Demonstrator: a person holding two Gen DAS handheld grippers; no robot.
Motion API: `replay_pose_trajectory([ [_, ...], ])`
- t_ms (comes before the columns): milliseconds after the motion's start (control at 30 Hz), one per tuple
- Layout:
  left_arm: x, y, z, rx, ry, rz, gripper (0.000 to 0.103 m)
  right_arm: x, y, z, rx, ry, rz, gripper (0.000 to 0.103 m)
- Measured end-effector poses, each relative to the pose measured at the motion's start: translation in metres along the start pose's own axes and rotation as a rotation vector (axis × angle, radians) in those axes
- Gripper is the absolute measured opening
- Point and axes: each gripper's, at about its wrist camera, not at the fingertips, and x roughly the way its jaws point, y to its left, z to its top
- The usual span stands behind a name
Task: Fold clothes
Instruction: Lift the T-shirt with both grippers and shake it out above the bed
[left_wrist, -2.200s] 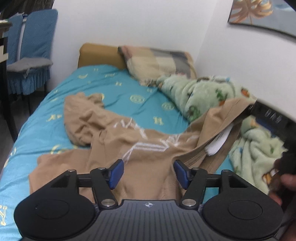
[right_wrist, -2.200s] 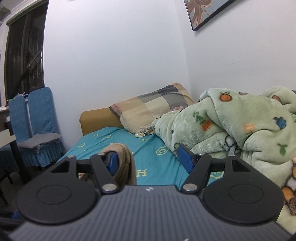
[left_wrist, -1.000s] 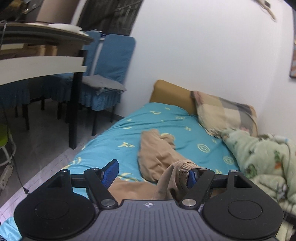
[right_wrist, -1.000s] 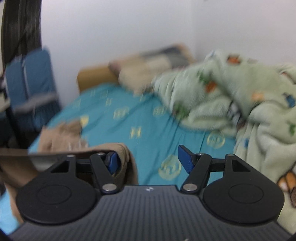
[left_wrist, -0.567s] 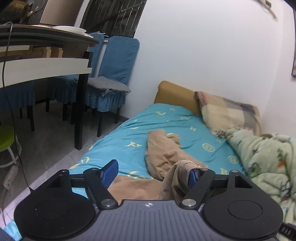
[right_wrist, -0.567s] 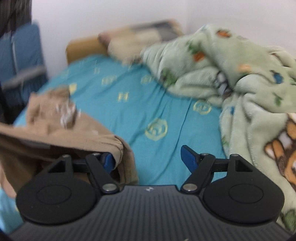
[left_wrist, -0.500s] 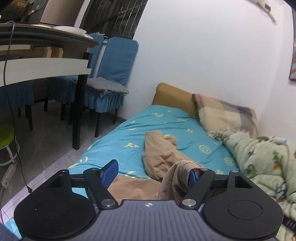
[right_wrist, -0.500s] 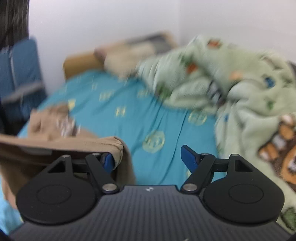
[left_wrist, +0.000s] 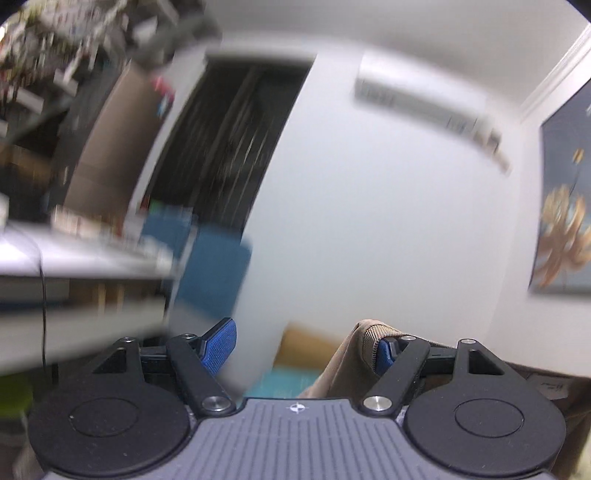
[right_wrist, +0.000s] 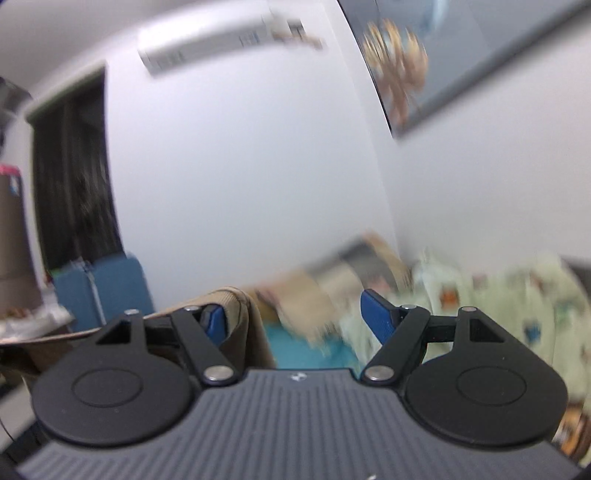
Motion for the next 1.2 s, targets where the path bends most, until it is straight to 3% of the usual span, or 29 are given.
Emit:
replay_pose_trajectory([
  [133, -0.045, -0.023, 0.072, 0.037, -0.136, -0.025, 0.08, -0.049, 0.016, 0.08, -0.022, -0.154, 0.029, 0.075],
  [267, -0.071, -0.043, 0.107, 0.042, -0.183, -0.043, 0.082, -0.082, 0.015, 0.132, -0.029, -0.21, 0.034, 0.076],
  [400, -0.056, -0.05, 0.092, -0.008, -0.108, -0.07, 0.084, -0.08, 0.007, 0.144, -0.062, -0.182, 0.009, 0.078],
  [533, -0.006, -0.048, 0.04, -0.018, -0.019, -0.072, 0.085, -0.032, -0.011, 0.106, -0.067, -0.077, -0.001, 0.081],
  [867, 0.207, -0.041, -0.117, 0.117, 0.193, -0.062, 0.086, 0.152, -0.037, -0.03, -0.076, 0.173, -0.039, 0.081],
  [1033, 0.352, -0.052, -0.181, 0.191, 0.286, -0.018, 0.086, 0.293, -0.034, -0.09, -0.103, 0.322, -0.068, 0.081],
  [1200, 0.521, -0.054, -0.243, 0.196, 0.317, 0.051, 0.089, 0.443, -0.019, -0.147, -0.127, 0.339, -0.087, 0.081],
])
